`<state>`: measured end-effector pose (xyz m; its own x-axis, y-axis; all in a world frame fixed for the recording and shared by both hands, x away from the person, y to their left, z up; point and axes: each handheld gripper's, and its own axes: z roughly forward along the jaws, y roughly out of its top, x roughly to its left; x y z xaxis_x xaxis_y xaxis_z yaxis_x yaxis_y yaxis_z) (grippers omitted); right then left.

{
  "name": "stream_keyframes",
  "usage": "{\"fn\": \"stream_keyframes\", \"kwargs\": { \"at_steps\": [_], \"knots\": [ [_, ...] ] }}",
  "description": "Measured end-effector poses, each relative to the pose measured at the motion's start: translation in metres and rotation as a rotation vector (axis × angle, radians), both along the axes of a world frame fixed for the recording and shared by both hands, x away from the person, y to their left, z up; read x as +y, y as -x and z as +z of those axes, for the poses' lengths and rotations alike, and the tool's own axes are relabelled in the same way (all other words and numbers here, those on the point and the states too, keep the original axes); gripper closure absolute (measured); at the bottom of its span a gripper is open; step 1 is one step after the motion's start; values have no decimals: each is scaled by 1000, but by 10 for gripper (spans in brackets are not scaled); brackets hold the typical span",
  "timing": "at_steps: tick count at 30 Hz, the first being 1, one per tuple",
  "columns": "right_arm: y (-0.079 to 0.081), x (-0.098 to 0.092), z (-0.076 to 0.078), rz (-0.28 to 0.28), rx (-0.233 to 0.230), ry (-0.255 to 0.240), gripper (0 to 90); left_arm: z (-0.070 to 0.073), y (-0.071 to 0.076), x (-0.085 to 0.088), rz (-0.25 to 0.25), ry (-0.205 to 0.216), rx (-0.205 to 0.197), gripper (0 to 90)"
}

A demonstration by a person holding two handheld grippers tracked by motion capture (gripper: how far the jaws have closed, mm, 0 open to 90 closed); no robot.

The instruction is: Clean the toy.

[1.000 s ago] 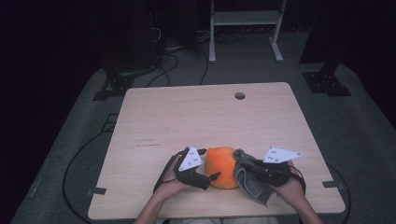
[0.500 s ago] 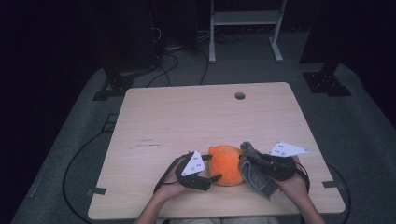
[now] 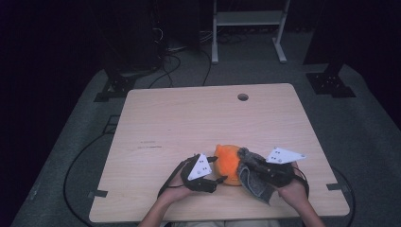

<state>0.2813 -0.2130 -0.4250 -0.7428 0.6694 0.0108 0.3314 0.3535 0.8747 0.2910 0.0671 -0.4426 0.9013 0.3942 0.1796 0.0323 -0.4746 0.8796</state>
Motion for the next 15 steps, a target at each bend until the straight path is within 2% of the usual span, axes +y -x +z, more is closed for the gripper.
{"fn": "stream_keyframes", "kwargs": {
  "at_steps": [1,3,5,6,7,8,9,11,15],
  "knots": [
    [1,-2,1,-17,-5,6,750,1,1,-1,2,4,-5,329],
    [8,0,7,-23,-45,19,753,2,2,-3,4,9,-12,346],
    [17,8,14,32,-62,-11,756,3,2,-5,1,26,-8,353],
    [17,8,14,32,-62,-11,756,3,2,-5,1,26,-8,354],
    [24,19,17,85,-69,-6,755,4,3,-7,-3,20,-9,354],
    [25,24,16,90,-75,17,752,4,3,-8,-2,15,-13,354],
    [25,28,14,88,-79,42,751,3,3,-8,1,6,-12,354],
    [20,26,10,90,-65,39,751,2,2,-7,1,4,-7,357],
    [11,11,8,32,-53,72,745,1,1,-6,-15,10,28,363]
  ]
}}
